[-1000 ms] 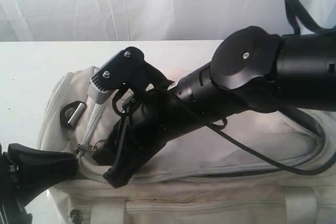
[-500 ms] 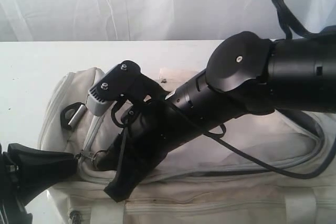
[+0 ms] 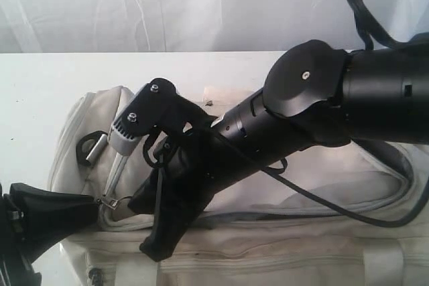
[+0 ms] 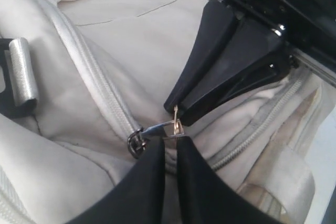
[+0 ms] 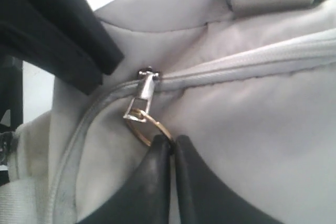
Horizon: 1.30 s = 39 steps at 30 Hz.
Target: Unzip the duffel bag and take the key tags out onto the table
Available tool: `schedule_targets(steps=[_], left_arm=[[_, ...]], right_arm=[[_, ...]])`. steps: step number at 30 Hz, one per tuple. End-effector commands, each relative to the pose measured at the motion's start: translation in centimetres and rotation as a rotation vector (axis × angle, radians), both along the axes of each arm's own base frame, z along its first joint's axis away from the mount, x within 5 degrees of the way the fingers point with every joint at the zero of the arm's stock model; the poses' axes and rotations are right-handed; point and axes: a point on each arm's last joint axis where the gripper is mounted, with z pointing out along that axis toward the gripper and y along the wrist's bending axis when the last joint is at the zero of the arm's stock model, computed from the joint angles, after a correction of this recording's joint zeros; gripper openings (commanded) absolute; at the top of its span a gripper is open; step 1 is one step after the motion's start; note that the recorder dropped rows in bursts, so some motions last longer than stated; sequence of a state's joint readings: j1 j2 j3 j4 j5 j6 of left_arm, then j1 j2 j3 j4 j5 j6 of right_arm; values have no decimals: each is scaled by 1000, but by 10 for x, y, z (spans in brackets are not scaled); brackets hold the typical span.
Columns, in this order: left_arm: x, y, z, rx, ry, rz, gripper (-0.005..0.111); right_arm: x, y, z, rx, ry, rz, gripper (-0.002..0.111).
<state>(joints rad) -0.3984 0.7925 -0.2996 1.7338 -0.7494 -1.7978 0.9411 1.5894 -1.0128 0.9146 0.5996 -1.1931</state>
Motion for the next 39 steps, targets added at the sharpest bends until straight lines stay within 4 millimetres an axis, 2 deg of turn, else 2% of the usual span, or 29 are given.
schedule_targets(steps=[1,9,14,21,27,30,36,39], left_arm=[[-1,1,-2,12,-6,1,16],[-1,1,-2,12,-6,1,16],[-1,1,-2,11,-5,-2,16],[-3,0,-1,5,0,-18,16],[-3,0,-2,4,4,-18,16],[-5,1,-7,11,20,-18,16],[-16,6,-32,40,104,-11,16],[-16,6,-33,41,106,-11,16]], right_arm=[[-1,-3,2,3,-12,9,0],[9,-8,26,90,-174,-97,0],[11,-8,27,96,-200,-111,0],[26,-8,34,149,-319,-242,0],[31,-9,37,168,-360,-288,0],[34,-9,39,178,-383,-313,0],[44,-12,45,213,-475,-404,0],[48,-12,44,210,-519,-421,0]])
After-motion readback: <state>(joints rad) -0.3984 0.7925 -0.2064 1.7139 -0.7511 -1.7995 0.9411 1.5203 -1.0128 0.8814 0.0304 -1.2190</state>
